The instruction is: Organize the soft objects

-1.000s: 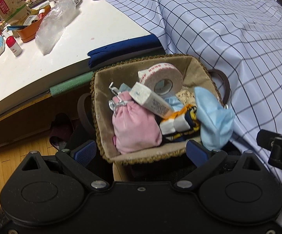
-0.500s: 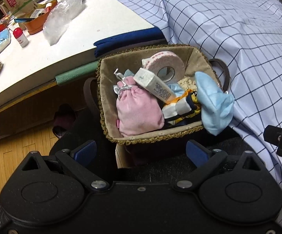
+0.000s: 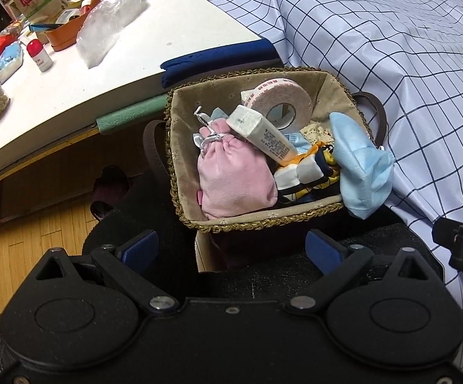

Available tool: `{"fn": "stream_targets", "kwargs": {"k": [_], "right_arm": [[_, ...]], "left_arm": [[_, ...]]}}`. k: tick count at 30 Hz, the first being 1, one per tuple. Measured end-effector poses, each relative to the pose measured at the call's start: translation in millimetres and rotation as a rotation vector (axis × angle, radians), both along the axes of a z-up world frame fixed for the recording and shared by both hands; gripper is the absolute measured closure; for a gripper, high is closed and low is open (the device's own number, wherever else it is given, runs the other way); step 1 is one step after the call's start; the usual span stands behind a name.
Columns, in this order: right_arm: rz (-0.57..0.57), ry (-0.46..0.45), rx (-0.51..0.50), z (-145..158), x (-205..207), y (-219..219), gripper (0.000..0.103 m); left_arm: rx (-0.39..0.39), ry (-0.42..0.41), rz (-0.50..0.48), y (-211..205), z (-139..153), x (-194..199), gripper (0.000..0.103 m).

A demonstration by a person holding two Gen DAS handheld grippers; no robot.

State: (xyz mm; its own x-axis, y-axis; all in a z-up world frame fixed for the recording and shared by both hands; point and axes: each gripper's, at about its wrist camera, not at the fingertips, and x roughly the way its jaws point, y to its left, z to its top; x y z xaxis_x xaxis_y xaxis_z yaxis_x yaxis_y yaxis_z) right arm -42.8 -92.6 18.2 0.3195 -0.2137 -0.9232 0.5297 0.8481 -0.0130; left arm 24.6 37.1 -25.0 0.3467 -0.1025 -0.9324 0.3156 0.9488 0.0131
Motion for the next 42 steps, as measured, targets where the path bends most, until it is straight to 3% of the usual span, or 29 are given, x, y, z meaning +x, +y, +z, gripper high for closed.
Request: {"fn": "stream_targets", "kwargs": {"k": [42], "right_arm": [[0.005,0.011,0.012,-8.4,-1.8,2.5,0.007]], "left_arm": [[-0.007,0.018,-0.005,0.2,-2.3,-2.3,0.007]]}}
